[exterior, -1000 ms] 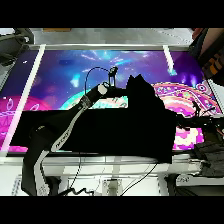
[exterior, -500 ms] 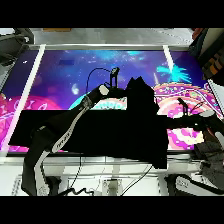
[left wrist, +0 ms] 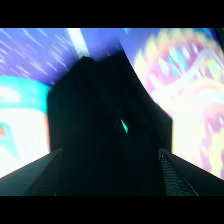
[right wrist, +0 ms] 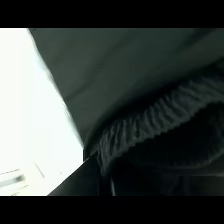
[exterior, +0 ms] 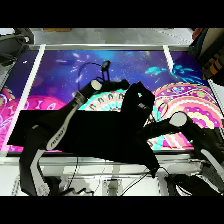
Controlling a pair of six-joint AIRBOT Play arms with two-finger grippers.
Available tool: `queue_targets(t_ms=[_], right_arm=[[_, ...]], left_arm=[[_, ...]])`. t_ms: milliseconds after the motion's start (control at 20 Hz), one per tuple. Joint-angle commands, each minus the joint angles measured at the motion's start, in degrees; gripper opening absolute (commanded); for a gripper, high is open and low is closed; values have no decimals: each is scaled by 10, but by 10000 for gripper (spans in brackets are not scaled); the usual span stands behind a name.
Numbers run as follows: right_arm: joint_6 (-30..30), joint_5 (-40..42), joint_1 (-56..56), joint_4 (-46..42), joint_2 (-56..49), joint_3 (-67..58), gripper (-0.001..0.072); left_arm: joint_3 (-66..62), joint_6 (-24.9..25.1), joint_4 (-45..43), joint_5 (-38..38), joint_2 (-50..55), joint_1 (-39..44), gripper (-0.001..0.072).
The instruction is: Fold the clothes and pants, and hang the long-sleeved shirts on hangers.
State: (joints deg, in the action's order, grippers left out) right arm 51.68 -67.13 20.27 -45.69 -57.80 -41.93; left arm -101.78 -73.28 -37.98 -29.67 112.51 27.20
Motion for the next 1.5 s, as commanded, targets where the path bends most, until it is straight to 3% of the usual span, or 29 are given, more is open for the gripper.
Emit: queue_targets(t_ms=[0,50,100,200,250,350,450,600,700,1000,1050,1150,1250,1300,1400,1450], right_arm=[[1,45,97,11,12,0,183],[1,70,106,9,12,0,467],[1,96,109,4,12,-2,623],[37,123,95,-75,13,-25,603],[76,137,78,-139,16,-41,534],[158,164,17,-263,21,-75,520],[211,188,-79,-312,19,-83,520],[277,185,-234,-303,-12,-67,520],[291,178,-298,-242,-61,-60,520],[282,176,-287,-62,-261,-68,535],[280,176,-279,-39,-284,-75,602],[264,184,-260,-11,-318,-97,622],[265,212,-240,-11,-331,-120,615],[266,225,-231,-11,-334,-130,566],[267,247,-219,-18,-334,-146,311],[267,249,-216,-31,-334,-153,115]], left_arm=[[0,2,-5,-24,-32,-61,696],[0,2,-5,-37,-43,-78,696],[0,2,-5,-48,-52,-93,696],[0,2,-5,-72,-69,-119,696],[0,2,-5,-84,-76,-130,696],[0,7,-5,-108,-89,-146,696],[0,31,-5,-139,-97,-154,696],[0,68,-5,-186,-107,-155,696],[0,84,-5,-199,-112,-147,696],[0,84,-5,-201,-115,-134,696],[0,84,-5,-201,-115,-134,696],[0,84,-5,-201,-115,-134,696],[0,84,-5,-201,-115,-134,696],[0,84,-5,-201,-115,-134,696],[0,84,-5,-201,-115,-134,696],[0,84,-5,-201,-115,-135,696]])
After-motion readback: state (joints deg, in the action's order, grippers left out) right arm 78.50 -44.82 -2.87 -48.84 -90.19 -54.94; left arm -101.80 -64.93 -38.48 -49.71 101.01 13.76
